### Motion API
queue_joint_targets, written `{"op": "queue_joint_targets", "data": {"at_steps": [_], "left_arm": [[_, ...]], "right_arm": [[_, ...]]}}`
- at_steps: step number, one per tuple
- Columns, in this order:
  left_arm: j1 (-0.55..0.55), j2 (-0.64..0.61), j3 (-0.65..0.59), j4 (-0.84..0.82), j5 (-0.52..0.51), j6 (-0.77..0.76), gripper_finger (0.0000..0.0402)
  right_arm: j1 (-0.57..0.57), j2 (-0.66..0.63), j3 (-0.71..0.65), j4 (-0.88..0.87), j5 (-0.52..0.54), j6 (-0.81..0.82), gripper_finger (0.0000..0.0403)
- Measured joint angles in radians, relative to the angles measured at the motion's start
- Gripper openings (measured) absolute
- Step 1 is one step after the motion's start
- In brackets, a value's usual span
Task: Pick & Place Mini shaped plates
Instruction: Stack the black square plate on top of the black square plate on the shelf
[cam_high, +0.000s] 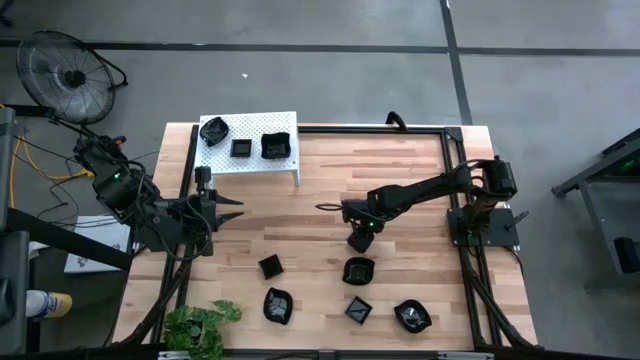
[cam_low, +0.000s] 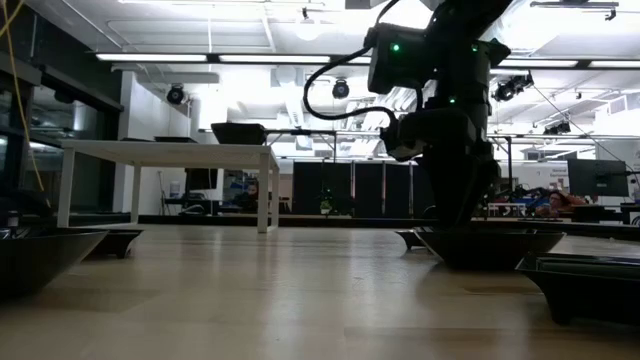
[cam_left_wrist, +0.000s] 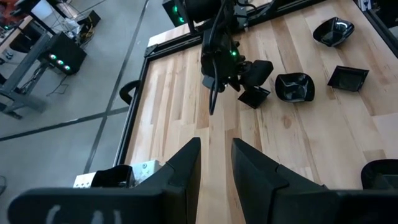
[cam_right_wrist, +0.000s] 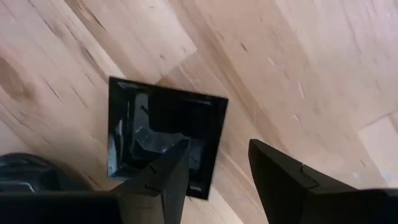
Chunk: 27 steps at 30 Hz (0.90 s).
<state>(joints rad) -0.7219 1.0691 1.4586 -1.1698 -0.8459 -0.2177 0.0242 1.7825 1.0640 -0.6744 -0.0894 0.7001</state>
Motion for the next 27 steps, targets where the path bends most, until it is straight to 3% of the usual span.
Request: {"op": "queue_joint_targets", "data": {"at_steps": [15, 27], "left_arm": [[0.000, 0.000, 0.000, 0.001, 0.003, 0.003, 0.0085], [0.000, 0.000, 0.000, 0.000, 0.013, 0.003, 0.0085]], "right_arm": [[0.000, 0.007, -0.044, 0.060, -0.033, 0.008, 0.0158], [-0.006, 0.006, -0.053, 0.071, -0.043, 0.015, 0.0105]]}}
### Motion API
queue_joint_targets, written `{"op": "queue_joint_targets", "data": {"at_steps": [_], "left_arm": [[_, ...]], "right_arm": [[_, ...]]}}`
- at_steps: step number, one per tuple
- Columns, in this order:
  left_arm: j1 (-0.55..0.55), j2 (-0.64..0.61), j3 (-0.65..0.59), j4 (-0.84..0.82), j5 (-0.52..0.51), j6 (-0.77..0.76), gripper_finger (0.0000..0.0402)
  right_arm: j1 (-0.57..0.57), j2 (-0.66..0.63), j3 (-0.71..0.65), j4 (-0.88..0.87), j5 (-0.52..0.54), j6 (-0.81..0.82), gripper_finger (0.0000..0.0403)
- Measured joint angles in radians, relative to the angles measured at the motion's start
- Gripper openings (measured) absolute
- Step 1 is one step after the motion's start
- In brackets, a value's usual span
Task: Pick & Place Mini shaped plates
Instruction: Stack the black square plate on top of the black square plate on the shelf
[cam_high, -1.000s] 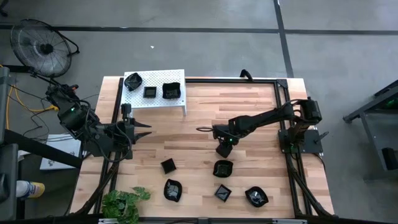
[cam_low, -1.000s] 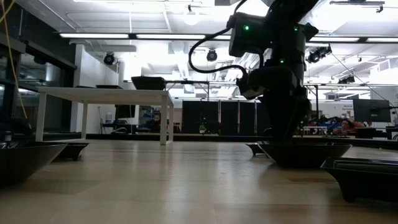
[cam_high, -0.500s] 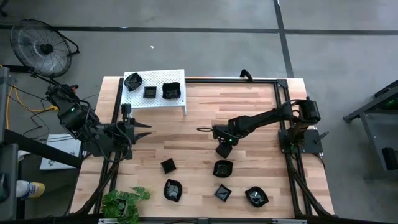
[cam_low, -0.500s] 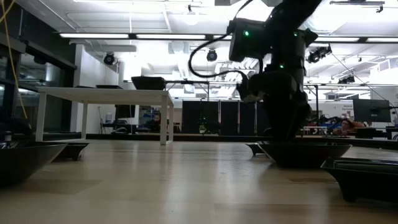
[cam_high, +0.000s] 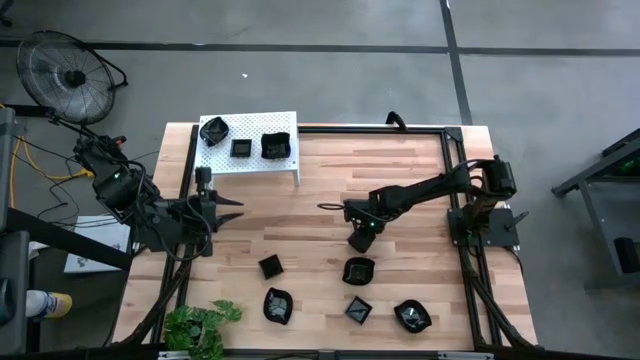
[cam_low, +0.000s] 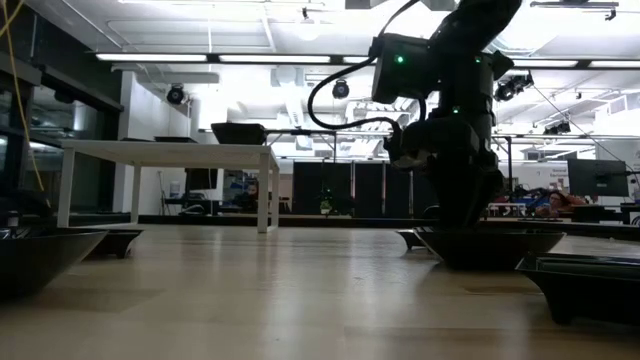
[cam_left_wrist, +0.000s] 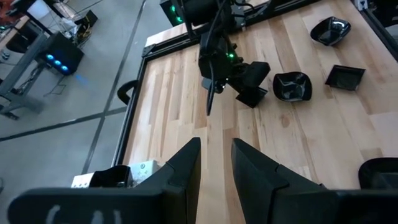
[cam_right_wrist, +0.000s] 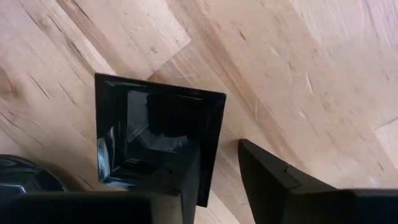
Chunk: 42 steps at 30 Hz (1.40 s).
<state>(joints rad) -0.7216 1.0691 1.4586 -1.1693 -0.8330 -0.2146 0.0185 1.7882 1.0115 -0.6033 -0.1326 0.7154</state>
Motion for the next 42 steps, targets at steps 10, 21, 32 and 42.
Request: {"op": "queue_joint_targets", "data": {"at_steps": [10, 21, 32, 42], "left_arm": [[0.000, 0.000, 0.000, 0.001, 0.015, 0.000, 0.0085], [0.000, 0.000, 0.000, 0.003, 0.014, -0.004, 0.0085], [0.000, 0.000, 0.000, 0.020, 0.012, 0.000, 0.0085], [0.002, 0.000, 0.000, 0.041, 0.000, 0.000, 0.0085]], "right_arm": [[0.001, 0.001, 0.000, 0.003, -0.016, -0.001, 0.0068], [0.001, -0.032, -0.001, 0.001, 0.003, -0.010, 0.0018], [0.001, -0.101, 0.000, 0.010, 0.004, -0.017, 0.0003], [0.001, -0.220, 0.000, 0.043, 0.040, -0.016, 0.0002]]}}
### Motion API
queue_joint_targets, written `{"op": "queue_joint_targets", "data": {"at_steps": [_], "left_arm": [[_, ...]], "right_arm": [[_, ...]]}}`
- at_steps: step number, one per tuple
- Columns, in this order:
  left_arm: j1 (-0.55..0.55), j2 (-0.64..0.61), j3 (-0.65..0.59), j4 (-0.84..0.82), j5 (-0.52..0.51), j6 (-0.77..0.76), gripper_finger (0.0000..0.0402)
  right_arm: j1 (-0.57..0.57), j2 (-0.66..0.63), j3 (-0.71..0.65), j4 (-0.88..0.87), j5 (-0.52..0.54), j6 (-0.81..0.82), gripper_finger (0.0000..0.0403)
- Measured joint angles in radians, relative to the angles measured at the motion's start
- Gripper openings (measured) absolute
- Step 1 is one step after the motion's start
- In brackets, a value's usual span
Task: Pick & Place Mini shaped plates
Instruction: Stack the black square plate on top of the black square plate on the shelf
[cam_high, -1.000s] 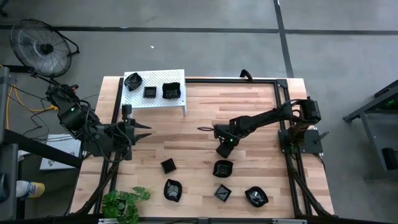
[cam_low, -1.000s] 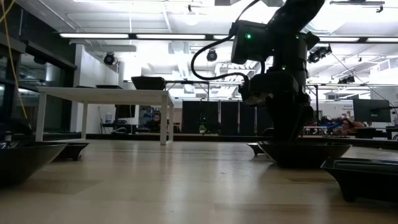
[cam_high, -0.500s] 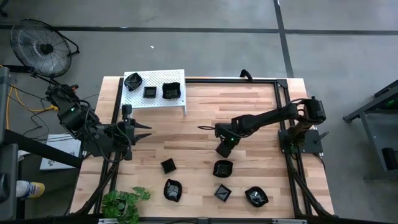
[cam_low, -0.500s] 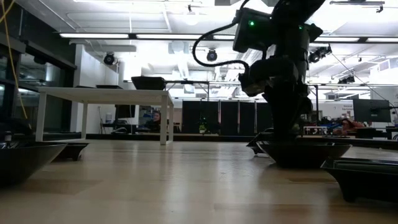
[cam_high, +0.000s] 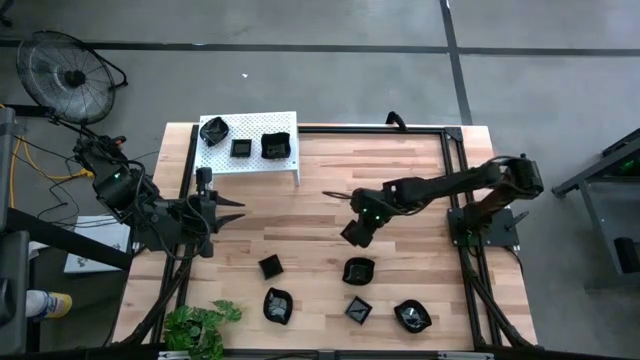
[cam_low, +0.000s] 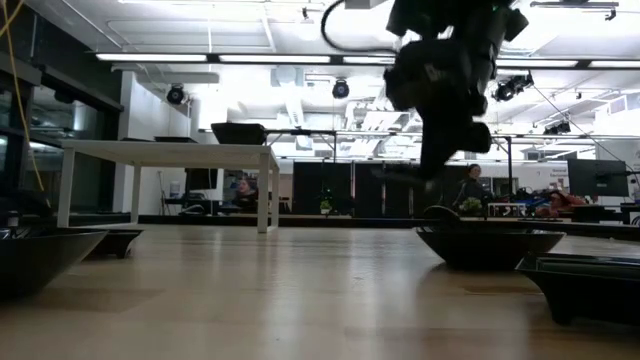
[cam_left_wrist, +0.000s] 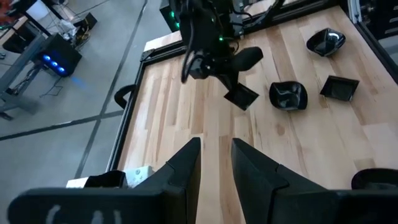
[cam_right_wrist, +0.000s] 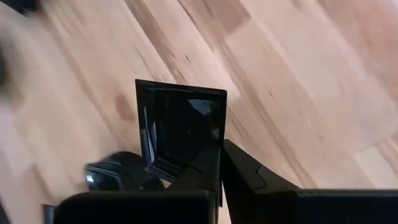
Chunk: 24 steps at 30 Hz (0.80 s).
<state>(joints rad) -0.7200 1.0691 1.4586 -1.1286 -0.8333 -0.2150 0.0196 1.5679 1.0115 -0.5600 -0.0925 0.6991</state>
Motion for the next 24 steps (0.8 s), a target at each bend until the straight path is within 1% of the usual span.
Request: {"op": "queue_joint_targets", "data": {"at_steps": [5, 10, 14, 17, 21, 24], "left_arm": [[0.000, 0.004, 0.000, 0.031, -0.043, 0.000, 0.0085], [0.000, 0.029, 0.000, 0.031, -0.120, 0.000, 0.0085], [0.000, 0.056, 0.000, 0.039, -0.191, 0.000, 0.0085], [0.001, 0.075, 0.000, 0.085, -0.231, 0.006, 0.0085], [0.045, 0.097, 0.000, 0.174, -0.226, 0.035, 0.0085], [0.108, 0.122, 0.000, 0.253, -0.161, 0.110, 0.0085]], "right_arm": [[0.000, -0.084, 0.000, 0.050, 0.031, 0.000, 0.0003], [0.000, -0.175, 0.000, 0.153, 0.084, -0.013, 0.0002], [0.000, -0.239, 0.001, 0.267, 0.124, -0.069, 0.0003], [0.000, -0.276, 0.001, 0.366, 0.146, -0.132, 0.0002], [0.000, -0.300, 0.001, 0.500, 0.155, -0.214, 0.0002], [0.000, -0.300, 0.001, 0.592, 0.154, -0.276, 0.0004]]}}
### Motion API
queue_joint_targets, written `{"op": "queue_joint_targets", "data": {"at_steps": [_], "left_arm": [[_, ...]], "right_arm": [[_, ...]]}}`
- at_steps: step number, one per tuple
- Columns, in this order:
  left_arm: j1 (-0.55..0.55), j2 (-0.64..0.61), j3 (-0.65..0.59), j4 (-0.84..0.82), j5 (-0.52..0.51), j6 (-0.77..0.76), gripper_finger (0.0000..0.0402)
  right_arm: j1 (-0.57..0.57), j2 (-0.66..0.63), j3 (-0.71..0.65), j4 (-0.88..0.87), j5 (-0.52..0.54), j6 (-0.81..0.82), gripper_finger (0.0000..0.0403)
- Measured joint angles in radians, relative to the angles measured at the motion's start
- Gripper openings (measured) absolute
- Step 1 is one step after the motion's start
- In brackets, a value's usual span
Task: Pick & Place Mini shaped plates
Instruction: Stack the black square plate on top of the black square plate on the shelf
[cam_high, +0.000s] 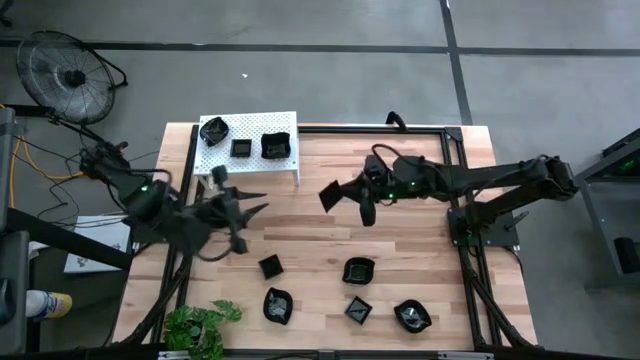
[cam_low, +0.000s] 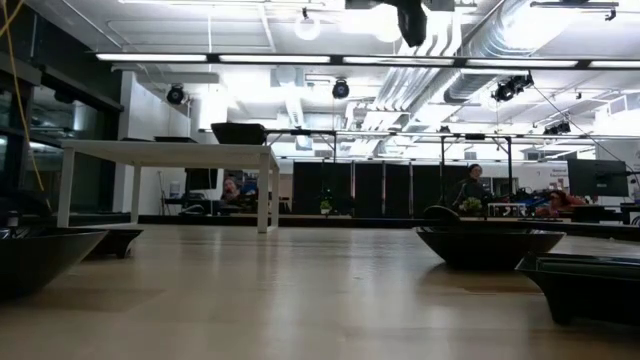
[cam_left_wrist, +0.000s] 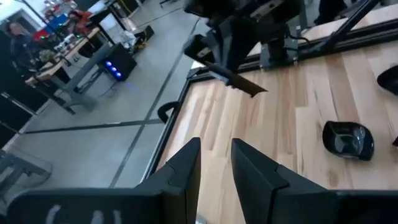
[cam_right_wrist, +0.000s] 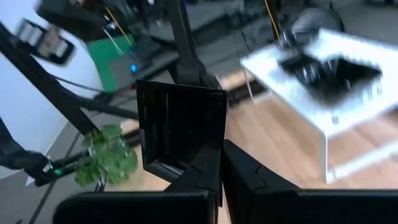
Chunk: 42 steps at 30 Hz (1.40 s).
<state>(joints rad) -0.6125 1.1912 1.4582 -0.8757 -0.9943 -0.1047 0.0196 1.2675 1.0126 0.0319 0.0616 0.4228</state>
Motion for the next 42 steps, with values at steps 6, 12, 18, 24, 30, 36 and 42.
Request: {"op": "queue_joint_targets", "data": {"at_steps": [6, 12, 18, 24, 30, 36, 42], "left_arm": [[0.146, 0.079, 0.000, 0.180, 0.092, 0.200, 0.0085], [0.217, 0.124, 0.000, 0.309, 0.101, 0.313, 0.0085], [0.280, 0.166, 0.000, 0.443, 0.107, 0.364, 0.0089], [0.346, 0.208, 0.000, 0.517, 0.141, 0.336, 0.0148], [0.399, 0.223, 0.000, 0.594, 0.136, 0.267, 0.0212], [0.452, 0.249, 0.000, 0.656, 0.143, 0.159, 0.0225], [0.471, 0.279, 0.001, 0.694, 0.130, 0.099, 0.0225]], "right_arm": [[0.000, 0.000, 0.000, 0.071, 0.040, -0.113, 0.0004], [0.000, 0.000, 0.000, 0.105, 0.184, -0.214, 0.0004], [0.000, 0.000, 0.000, 0.187, 0.299, -0.318, 0.0004], [0.000, -0.009, 0.001, 0.239, 0.380, -0.470, 0.0004], [0.000, -0.019, 0.001, 0.242, 0.475, -0.579, 0.0002], [0.000, -0.021, 0.001, 0.284, 0.514, -0.695, 0.0006], [0.000, -0.021, 0.001, 0.323, 0.537, -0.807, 0.0003]]}}
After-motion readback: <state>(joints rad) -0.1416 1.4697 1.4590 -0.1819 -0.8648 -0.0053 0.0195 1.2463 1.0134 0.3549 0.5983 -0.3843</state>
